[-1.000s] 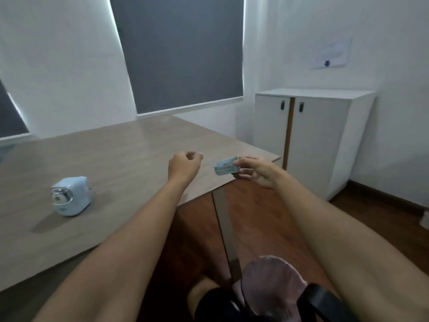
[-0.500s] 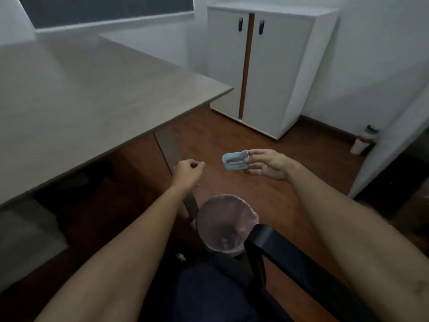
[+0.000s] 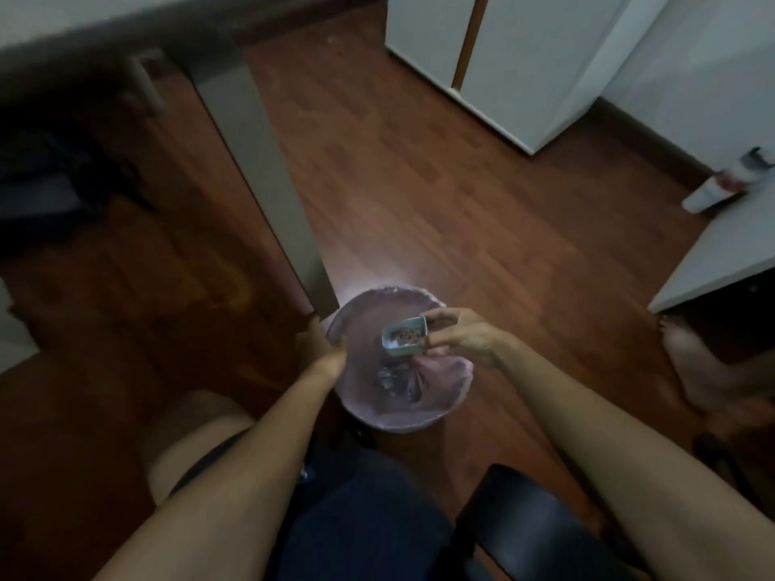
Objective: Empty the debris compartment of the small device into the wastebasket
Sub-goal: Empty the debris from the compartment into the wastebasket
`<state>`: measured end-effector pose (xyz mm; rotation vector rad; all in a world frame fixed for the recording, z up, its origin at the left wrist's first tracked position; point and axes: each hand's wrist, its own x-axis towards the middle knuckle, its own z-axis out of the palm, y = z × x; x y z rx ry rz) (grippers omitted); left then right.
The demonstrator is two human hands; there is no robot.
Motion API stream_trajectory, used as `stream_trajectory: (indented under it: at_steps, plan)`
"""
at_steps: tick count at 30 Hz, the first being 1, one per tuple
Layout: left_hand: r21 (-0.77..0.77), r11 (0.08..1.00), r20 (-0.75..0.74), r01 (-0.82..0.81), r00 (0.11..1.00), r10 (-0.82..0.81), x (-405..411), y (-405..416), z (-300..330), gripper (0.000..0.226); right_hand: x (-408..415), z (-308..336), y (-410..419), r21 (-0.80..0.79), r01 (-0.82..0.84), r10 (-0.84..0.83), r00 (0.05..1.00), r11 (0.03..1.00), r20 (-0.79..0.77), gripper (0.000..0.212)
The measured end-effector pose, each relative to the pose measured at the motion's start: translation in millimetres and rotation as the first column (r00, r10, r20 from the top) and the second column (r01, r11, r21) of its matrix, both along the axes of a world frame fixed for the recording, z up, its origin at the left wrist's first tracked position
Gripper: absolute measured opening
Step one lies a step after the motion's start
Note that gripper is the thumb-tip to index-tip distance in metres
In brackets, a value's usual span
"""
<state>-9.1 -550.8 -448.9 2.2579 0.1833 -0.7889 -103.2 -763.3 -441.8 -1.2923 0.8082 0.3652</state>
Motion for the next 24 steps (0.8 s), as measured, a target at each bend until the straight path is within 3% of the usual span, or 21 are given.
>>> stream_trajectory:
  at_steps: [4,8,12,17,24]
  plan:
    - [-0.055,0.992,-0.039,-0.111,0.993,0.109,2,3,-32,0.057,-4,-45,5,-0.173,-0.137,0.115,0.984,0.975,-0.132,0.040]
    - [-0.103,0.989,-0.043,-0.102,0.994,0.099,4,1,-51,0.039,1,-71,14,-0.281,-0.249,0.181,0.952,0.927,-0.248,0.039]
    - [-0.103,0.986,-0.037,-0.130,0.991,0.126,-1,-3,-62,0.030,14,-81,18,-0.412,-0.435,0.303,0.887,0.801,-0.348,0.045]
    - [-0.110,0.983,-0.014,-0.146,0.989,0.146,-3,-4,-64,0.032,29,-83,25,-0.525,-0.539,0.340,0.835,0.658,-0.432,0.042]
    - [-0.075,0.990,0.007,-0.119,0.993,0.120,0,-2,-70,0.039,41,-91,42,-0.614,-0.620,0.376,0.785,0.489,-0.493,0.075]
